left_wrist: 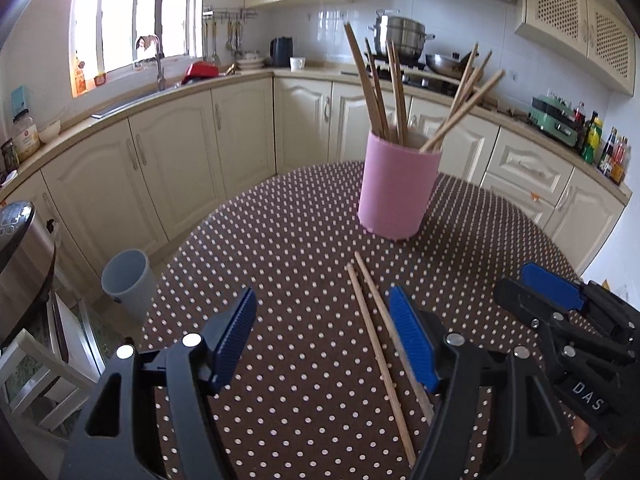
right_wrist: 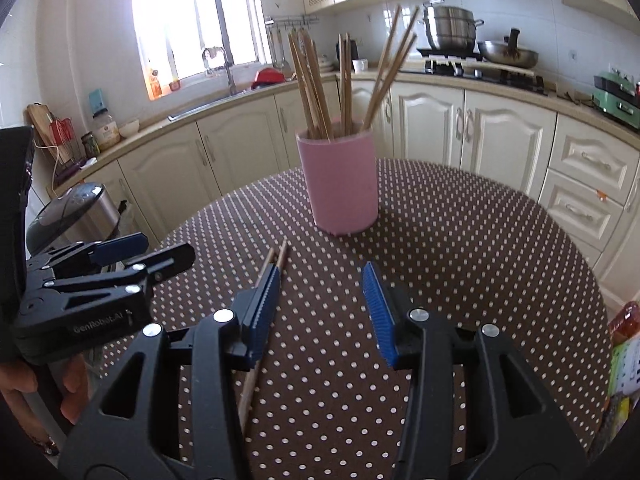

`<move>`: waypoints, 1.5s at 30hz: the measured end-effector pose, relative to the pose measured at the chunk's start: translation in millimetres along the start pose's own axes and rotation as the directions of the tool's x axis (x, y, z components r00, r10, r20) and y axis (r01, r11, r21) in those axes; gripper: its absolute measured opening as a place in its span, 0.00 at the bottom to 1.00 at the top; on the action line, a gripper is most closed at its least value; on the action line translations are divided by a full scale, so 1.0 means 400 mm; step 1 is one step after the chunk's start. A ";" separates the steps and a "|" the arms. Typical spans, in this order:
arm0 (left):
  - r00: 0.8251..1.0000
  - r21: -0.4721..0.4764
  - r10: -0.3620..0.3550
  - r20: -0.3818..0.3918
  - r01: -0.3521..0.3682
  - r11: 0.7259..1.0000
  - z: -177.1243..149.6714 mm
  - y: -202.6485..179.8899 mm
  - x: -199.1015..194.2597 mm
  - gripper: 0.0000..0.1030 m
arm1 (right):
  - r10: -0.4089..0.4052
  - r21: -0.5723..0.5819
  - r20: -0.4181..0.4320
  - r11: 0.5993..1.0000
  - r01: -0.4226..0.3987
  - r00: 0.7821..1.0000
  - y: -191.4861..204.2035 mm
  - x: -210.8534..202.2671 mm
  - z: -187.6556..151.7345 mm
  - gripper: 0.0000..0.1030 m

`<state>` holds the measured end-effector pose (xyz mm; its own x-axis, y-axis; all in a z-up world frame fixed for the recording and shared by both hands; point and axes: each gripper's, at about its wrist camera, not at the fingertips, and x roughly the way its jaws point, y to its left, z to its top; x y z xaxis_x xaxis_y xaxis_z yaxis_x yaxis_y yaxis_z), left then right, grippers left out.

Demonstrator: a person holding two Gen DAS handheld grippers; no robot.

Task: Organize utensils
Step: 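Move both open tools back to the last chopsticks and grasp one each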

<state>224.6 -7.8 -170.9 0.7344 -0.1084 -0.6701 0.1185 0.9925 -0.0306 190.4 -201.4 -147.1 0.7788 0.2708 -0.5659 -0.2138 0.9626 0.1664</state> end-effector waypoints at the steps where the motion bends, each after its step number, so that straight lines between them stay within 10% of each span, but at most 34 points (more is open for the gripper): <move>1: 1.000 0.005 0.000 -0.020 0.000 1.000 -0.008 -0.006 0.017 0.66 | -0.001 0.005 -0.010 1.000 0.001 1.000 -0.005 0.008 -0.007 0.42; 25: 0.978 0.027 0.053 -0.201 -0.049 0.998 -0.012 -0.059 0.226 0.66 | 0.012 0.115 -0.079 0.993 -0.003 0.997 -0.077 0.063 -0.046 0.44; 32: 0.979 -0.010 0.045 -0.200 -0.048 0.999 0.006 -0.008 0.226 0.14 | 0.009 0.092 -0.100 0.996 0.000 0.995 -0.065 0.075 -0.043 0.46; 45: 0.986 -0.165 -0.040 -0.159 0.014 0.986 -0.011 0.110 0.182 0.06 | -0.012 0.000 -0.156 1.000 0.012 0.988 0.016 0.115 -0.042 0.50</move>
<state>280.3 28.4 -224.6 0.6136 -0.1380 -0.7775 0.0172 0.9867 -0.1616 215.2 -182.8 -185.6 0.6794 0.2577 -0.6871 -0.2047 0.9657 0.1598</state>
